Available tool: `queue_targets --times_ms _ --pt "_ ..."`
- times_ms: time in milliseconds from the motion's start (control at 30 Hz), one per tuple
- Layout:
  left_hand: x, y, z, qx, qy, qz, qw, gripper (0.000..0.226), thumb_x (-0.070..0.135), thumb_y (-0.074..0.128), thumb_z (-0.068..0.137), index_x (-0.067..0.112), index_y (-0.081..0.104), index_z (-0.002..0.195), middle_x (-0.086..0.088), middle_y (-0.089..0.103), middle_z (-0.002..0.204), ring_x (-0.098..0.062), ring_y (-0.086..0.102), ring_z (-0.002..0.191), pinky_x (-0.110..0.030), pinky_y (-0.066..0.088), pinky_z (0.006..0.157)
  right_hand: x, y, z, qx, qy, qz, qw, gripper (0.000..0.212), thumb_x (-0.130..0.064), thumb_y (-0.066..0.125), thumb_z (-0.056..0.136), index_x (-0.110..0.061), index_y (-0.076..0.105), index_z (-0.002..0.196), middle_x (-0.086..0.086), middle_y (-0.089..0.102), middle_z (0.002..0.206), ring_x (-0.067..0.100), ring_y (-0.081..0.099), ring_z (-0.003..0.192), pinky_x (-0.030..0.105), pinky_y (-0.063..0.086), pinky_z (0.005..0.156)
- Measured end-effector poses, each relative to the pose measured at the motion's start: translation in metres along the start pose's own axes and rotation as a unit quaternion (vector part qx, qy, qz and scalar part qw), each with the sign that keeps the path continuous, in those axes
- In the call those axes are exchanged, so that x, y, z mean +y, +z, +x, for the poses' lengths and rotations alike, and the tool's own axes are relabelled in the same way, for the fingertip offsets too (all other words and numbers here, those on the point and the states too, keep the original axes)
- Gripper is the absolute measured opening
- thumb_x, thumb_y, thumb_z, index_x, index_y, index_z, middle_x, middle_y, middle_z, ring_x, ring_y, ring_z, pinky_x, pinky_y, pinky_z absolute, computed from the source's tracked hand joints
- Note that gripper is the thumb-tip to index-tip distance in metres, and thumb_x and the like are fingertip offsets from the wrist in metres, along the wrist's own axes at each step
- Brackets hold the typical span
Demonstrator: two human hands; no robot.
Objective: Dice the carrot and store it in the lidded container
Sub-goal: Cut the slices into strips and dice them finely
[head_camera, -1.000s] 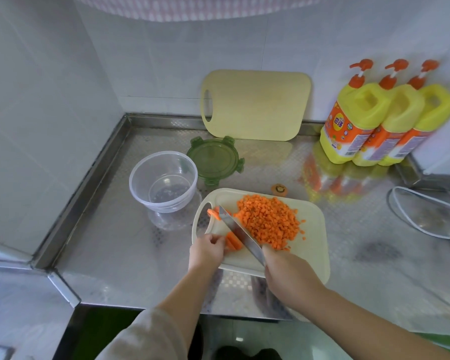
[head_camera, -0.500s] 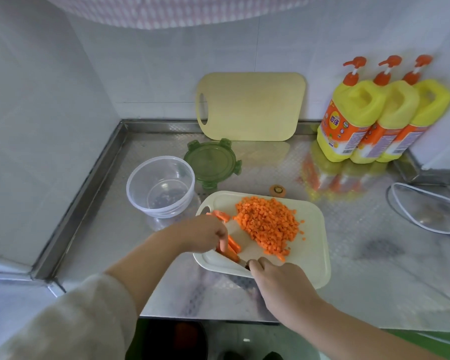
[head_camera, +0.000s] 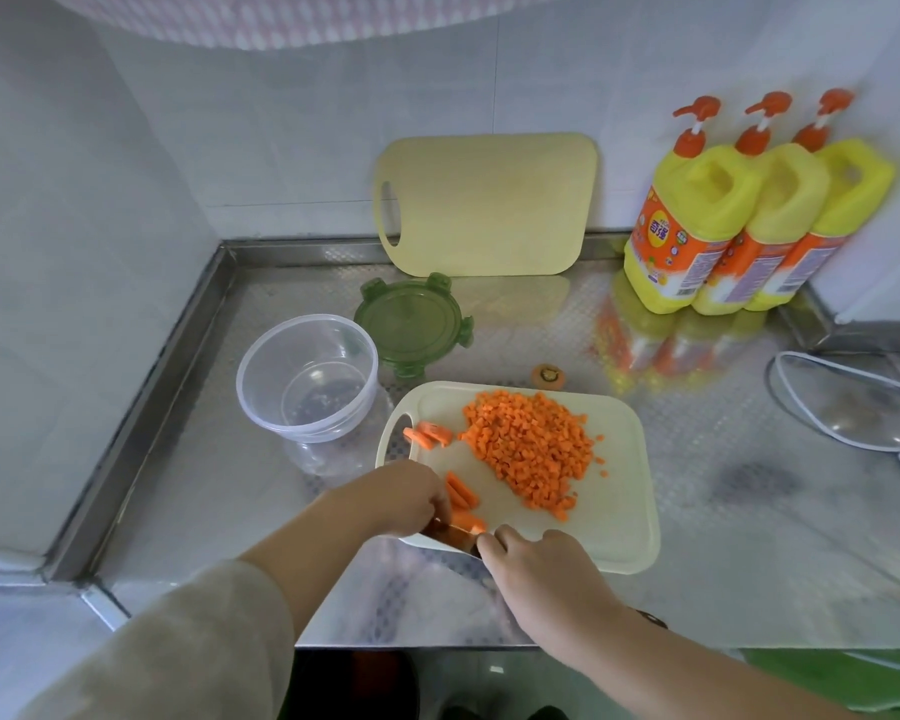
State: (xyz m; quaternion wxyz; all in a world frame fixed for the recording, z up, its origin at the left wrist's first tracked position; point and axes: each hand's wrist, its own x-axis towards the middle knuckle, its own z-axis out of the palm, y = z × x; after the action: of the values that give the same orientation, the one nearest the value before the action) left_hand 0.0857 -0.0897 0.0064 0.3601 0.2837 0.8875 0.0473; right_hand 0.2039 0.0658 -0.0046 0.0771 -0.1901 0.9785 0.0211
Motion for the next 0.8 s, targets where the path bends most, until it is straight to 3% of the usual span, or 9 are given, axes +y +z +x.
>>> queue_targets --times_ms 133,233,300,367,467,567,700,767,800 --pt "-0.001 0.001 0.005 0.006 0.012 0.012 1.0 0.035 0.001 0.044 0.089 0.016 0.07 0.107 -0.006 0.067 0.106 -0.019 0.053 0.087 -0.023 0.038 0.071 0.004 -0.003 -0.002 -0.008 -0.004 0.017 1.0 0.044 -0.018 0.087 0.035 -0.016 0.063 0.071 -0.003 0.044 0.048 0.014 -0.011 0.045 0.021 -0.008 0.049" --pt "-0.004 -0.011 0.004 0.035 0.015 0.008 0.999 0.043 0.0 0.038 0.091 0.019 0.066 0.117 0.003 0.065 0.117 -0.014 0.05 0.114 -0.027 0.026 0.108 0.011 -0.004 -0.004 -0.014 -0.009 0.004 1.0 0.047 -0.017 0.087 0.036 -0.017 0.062 0.076 -0.005 0.046 0.051 0.013 -0.005 0.041 0.022 -0.007 0.048" --pt "-0.011 -0.024 0.001 0.069 0.008 -0.043 0.997 0.043 -0.002 0.036 0.092 0.019 0.066 0.115 0.007 0.063 0.114 -0.01 0.05 0.112 -0.021 0.032 0.1 0.017 -0.009 -0.007 -0.028 -0.026 0.011 0.999 0.039 -0.019 0.079 0.059 -0.017 0.061 0.094 -0.003 0.055 0.067 0.018 0.022 0.037 0.023 0.004 0.042" --pt "-0.022 -0.035 0.001 0.125 0.002 -0.155 0.98 0.041 -0.006 0.039 0.091 0.019 0.067 0.106 0.007 0.066 0.108 -0.008 0.059 0.106 -0.018 0.045 0.089 0.029 -0.017 -0.011 -0.021 -0.024 0.043 0.999 0.032 -0.017 0.055 0.086 -0.018 0.051 0.118 0.001 0.06 0.097 0.028 0.053 0.061 0.029 0.027 0.049" --pt "-0.029 -0.04 0.003 0.229 -0.065 -0.296 0.925 0.033 -0.004 0.04 0.092 0.011 0.066 0.106 -0.001 0.069 0.093 -0.016 0.065 0.089 -0.02 0.05 0.079 0.048 -0.032 -0.016 -0.019 0.007 0.068 0.997 0.032 -0.015 0.04 0.093 -0.019 0.044 0.125 0.001 0.057 0.113 0.03 0.059 0.084 0.032 0.031 0.061" --pt "-0.022 -0.03 0.007 0.212 -0.091 -0.349 0.908 0.029 -0.009 0.042 0.088 0.008 0.062 0.1 0.004 0.064 0.08 -0.017 0.06 0.078 -0.023 0.047 0.071 0.062 -0.035 -0.022 -0.049 0.057 0.089 0.993 0.021 -0.014 0.035 0.096 -0.019 0.044 0.114 -0.003 0.056 0.107 0.026 0.058 0.083 0.032 0.026 0.055" --pt "-0.009 -0.008 0.014 0.158 -0.049 -0.169 0.972 0.042 -0.007 0.037 0.087 0.016 0.063 0.112 0.005 0.058 0.115 -0.018 0.045 0.124 -0.021 0.03 0.1 0.067 -0.028 -0.024 -0.08 0.09 0.121 0.985 0.006 -0.017 0.032 0.098 -0.021 0.037 0.095 -0.011 0.036 0.075 0.015 0.041 0.064 0.031 0.03 0.058" --pt "-0.002 0.002 0.014 0.104 -0.008 -0.06 0.993 0.042 0.008 0.051 0.087 0.021 0.054 0.127 0.003 0.046 0.135 -0.018 0.03 0.136 -0.03 0.017 0.114 0.067 -0.023 -0.024 -0.085 0.109 0.149 0.979 0.009 -0.019 0.032 0.099 -0.022 0.031 0.09 -0.01 0.032 0.071 0.009 0.035 0.059 0.026 0.028 0.052" --pt "0.0 0.008 0.014 0.079 0.009 0.002 0.997 0.047 0.019 0.058 0.085 0.024 0.048 0.132 0.002 0.041 0.138 -0.02 0.03 0.135 -0.036 0.021 0.114 0.067 -0.022 -0.024 -0.082 0.118 0.162 0.976 0.009 -0.02 0.031 0.099 -0.022 0.031 0.09 -0.009 0.035 0.073 0.01 0.037 0.061 0.024 0.027 0.051"
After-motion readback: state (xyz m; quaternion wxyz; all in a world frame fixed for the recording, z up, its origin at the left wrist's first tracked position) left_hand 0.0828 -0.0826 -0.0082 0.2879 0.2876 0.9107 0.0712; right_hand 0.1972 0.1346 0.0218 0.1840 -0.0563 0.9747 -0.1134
